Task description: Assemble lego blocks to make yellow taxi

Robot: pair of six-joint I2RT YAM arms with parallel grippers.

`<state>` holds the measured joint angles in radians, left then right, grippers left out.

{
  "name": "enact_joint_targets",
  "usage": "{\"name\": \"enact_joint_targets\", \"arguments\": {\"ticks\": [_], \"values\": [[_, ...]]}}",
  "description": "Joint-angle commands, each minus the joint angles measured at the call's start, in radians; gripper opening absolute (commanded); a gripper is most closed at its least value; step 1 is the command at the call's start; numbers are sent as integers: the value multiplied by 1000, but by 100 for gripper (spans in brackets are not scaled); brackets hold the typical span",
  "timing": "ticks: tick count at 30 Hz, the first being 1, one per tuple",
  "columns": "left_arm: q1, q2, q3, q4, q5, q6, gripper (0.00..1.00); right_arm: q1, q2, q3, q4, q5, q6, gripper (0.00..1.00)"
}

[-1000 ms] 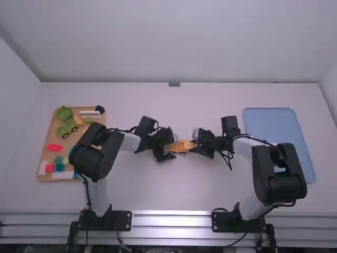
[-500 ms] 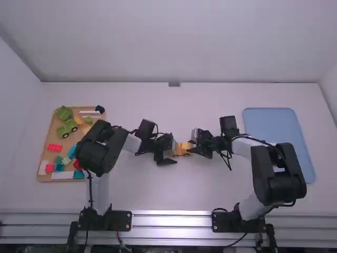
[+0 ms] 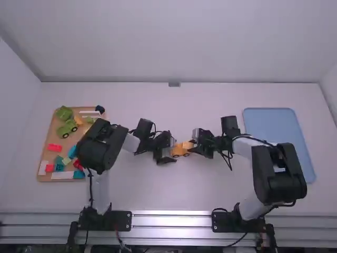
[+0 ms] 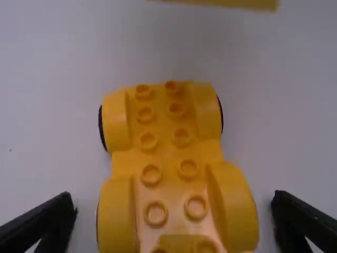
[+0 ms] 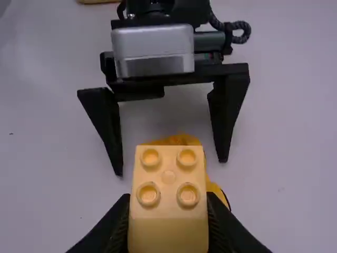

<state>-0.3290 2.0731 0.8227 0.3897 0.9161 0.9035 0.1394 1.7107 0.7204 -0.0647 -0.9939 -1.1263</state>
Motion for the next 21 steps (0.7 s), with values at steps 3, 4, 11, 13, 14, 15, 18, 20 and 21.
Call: {"name": "enact_joint_targets", "arguments": {"ticks": [3, 4, 11, 13, 14, 15, 18, 20, 21], "values": [[-26, 18, -32, 61, -101, -184, 95, 5, -16, 8, -11, -1, 3, 18], [-26, 18, -36, 69, -106, -194, 95, 5, -16, 8, -11, -1, 3, 18], [-28, 18, -142, 300, -136, -246, 84, -16, -16, 8, -21, -2, 1, 18], [-31, 18, -157, 333, -135, -246, 79, -17, -16, 8, -22, -1, 2, 18], [-31, 18, -166, 353, -135, -246, 73, -17, -16, 8, -22, -1, 3, 18], [-31, 18, -171, 367, -135, -255, 71, -14, -16, 8, -22, -1, 5, 19], [-31, 18, -175, 382, -135, -268, 68, -3, -16, 8, -21, 10, 1, 19], [-31, 18, -172, 377, -119, -268, 57, 7, -16, 8, -22, 30, 2, 19], [-30, 18, -167, 368, -111, -268, 53, 13, -16, 8, -25, 42, 2, 19]]}}
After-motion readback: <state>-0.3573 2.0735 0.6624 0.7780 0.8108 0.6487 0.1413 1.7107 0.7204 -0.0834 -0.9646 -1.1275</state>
